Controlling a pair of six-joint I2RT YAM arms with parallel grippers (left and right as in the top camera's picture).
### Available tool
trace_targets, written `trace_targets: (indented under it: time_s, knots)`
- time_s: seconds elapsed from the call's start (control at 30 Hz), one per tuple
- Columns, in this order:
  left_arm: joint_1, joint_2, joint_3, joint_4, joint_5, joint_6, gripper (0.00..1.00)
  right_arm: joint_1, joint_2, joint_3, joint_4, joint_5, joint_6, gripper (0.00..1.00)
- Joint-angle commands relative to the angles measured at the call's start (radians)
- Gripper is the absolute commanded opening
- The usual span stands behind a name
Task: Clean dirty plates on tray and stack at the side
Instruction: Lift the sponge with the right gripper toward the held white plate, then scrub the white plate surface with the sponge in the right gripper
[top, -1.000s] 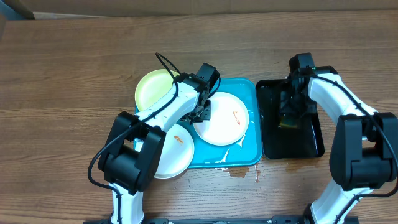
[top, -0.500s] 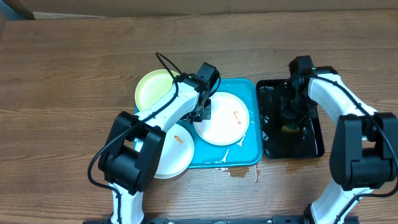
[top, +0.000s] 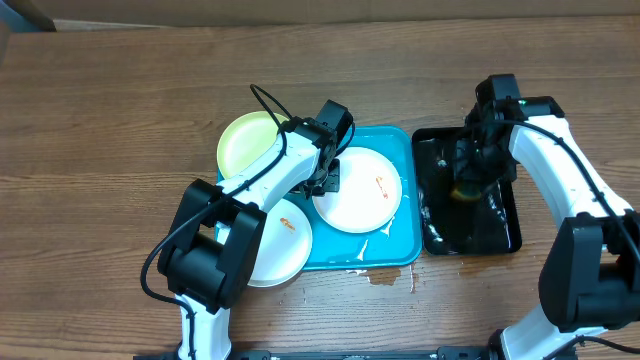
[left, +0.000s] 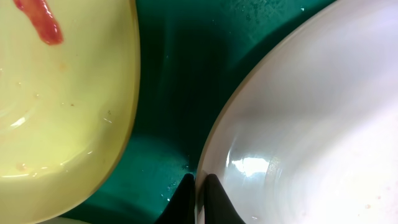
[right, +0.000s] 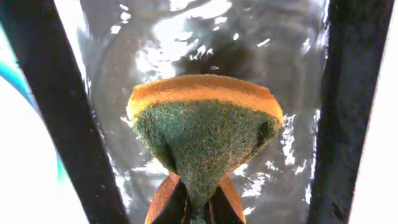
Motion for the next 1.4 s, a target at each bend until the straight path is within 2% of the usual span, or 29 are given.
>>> trace_targets:
  time_s: [0.0,0.1,0.37,0.57,0.83,1.13,1.37]
  knots:
    - [0.003,0.016,-0.005,-0.002,0.024,-0.025,0.04,0.003,-0.015,0.025,0.008,-0.047,-0.003,0.04]
    - [0.003,0.016,-0.005,-0.001,0.024,-0.025,0.04,0.003,-0.015,0.025,-0.004,0.031,0.022,0.04]
    - [0.003,0.016,-0.005,0.002,0.024,-0.025,0.04,0.001,-0.016,0.025,-0.019,0.026,0.066,0.04]
    - [0.003,0.016,-0.005,0.002,0.024,-0.025,0.04,0.019,-0.016,0.025,-0.016,-0.136,0.053,0.04]
    - [0.003,0.016,-0.005,0.004,0.024,-0.025,0.04,0.18,-0.016,0.024,0.051,-0.191,0.048,0.04]
    - [0.003,0.016,-0.005,0.004,0.027,-0.026,0.04,0.36,-0.014,0.001,0.148,0.004,0.063,0.04]
    - [0.003,0.016,-0.005,0.003,0.027,-0.025,0.04,0.426,0.008,-0.005,0.215,0.107,0.085,0.04]
